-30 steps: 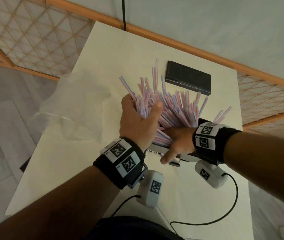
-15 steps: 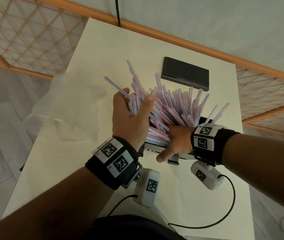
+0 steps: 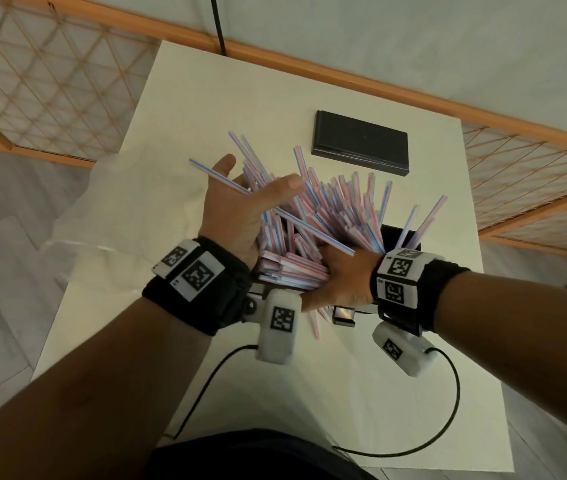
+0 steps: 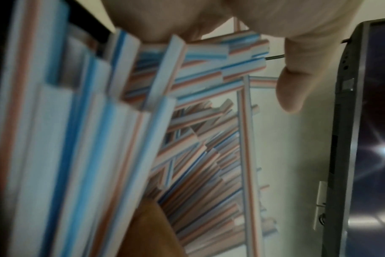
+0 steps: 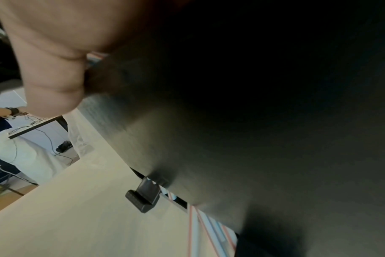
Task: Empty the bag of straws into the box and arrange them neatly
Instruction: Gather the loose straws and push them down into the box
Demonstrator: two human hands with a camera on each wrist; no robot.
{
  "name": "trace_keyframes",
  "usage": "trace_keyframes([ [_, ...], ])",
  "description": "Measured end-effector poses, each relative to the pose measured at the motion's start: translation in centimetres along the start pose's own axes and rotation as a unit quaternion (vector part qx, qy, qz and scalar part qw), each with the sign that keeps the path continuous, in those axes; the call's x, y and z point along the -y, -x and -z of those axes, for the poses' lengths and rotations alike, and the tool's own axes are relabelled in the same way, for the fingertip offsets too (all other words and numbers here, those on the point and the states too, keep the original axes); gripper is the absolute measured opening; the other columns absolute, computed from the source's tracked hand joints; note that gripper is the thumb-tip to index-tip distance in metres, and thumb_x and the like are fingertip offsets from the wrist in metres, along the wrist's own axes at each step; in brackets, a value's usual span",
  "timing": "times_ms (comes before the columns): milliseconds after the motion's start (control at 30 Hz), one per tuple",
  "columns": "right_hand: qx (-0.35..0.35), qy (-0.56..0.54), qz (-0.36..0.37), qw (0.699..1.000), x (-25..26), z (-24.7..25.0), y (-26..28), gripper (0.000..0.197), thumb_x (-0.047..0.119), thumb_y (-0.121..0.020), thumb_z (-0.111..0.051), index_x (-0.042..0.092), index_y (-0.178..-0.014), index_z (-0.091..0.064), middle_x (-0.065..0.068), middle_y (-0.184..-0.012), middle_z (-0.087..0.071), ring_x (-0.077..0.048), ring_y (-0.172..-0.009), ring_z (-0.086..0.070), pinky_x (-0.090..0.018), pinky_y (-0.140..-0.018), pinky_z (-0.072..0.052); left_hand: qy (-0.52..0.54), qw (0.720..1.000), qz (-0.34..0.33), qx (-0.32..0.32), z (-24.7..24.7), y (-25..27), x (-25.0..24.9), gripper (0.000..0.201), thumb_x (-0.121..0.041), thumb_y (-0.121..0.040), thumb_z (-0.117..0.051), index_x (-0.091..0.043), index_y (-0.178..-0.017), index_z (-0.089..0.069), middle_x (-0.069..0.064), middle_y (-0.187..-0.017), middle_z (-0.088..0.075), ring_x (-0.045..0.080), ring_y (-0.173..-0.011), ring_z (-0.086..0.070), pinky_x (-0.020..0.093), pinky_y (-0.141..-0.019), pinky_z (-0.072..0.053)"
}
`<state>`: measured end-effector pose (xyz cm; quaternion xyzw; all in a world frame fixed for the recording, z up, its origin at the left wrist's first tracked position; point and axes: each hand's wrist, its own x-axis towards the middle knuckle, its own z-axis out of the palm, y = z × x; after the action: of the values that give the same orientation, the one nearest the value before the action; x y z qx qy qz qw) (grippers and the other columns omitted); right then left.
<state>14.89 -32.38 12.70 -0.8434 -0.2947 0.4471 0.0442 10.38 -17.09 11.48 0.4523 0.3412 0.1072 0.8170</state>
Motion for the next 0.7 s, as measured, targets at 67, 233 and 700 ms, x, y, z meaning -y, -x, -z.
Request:
trace_keyframes([
  [67,0.011,0.001,-0.001,1.0,-0.1,0.0,0.0,0.095,0.061,-0.082,-0.066,0.027,-0.155,-0.017,0.011,-0.149,-0.038,-0.015,-0.142,-0.033,-0.017,-0.106,-0.023,0.016,1.0,0.008,0.003,0.2,-0.4,-0.3,0.126,-0.021,-0.05,-0.092,-0.016,-0.158,-0.027,0.021,-0.154,-0.048,0.032,-0.134,-0.059,0.043,-0.104,-0.054],
  [233,-0.027,-0.047,0.004,0.998,0.1,0.0,0.2,0.042,0.052,-0.078,-0.076,0.039,-0.07,-0.037,0.025,-0.066,-0.039,0.017,-0.053,-0.045,0.003,-0.052,-0.032,0.031,0.999,-0.001,0.033,0.6,-1.1,-0.5,0.115,0.004,-0.069,-0.084,-0.008,-0.16,-0.016,0.024,-0.153,-0.043,0.02,-0.101,-0.067,0.016,-0.066,-0.061],
  [700,-0.078,-0.035,0.037,0.996,-0.8,-1.4,-0.9,0.081,0.093,-0.051,-0.055,0.034,-0.105,-0.065,0.028,-0.085,-0.064,-0.007,-0.093,-0.061,-0.029,-0.095,-0.049,-0.042,0.986,-0.159,0.037,1.0,-1.7,0.0,0.046,-0.012,-0.067,-0.084,-0.015,-0.106,-0.061,-0.01,-0.071,-0.072,0.01,-0.074,-0.072,0.026,-0.077,-0.058],
])
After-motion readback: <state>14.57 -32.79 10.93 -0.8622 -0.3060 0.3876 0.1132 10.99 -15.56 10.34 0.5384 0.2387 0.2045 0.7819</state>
